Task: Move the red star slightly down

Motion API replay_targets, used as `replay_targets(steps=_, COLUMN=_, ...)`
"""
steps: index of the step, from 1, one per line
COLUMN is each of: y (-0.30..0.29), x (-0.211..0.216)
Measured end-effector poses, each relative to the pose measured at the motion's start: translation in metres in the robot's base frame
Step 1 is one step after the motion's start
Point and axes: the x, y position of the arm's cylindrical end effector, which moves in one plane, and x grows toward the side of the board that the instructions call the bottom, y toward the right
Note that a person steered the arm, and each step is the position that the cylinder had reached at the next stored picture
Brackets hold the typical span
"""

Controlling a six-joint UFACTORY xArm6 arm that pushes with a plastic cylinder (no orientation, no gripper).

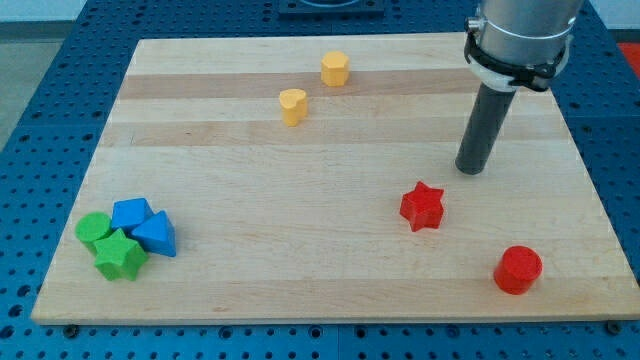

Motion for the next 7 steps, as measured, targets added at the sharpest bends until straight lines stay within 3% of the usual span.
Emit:
replay_targets(steps=1, y=-0.031, x=-0.001)
replay_targets(steps=2, y=-0.089, x=0.02)
replay_targets(steps=3, y=-0.106, x=0.045)
replay_targets(steps=7, y=-0.069, x=0.054)
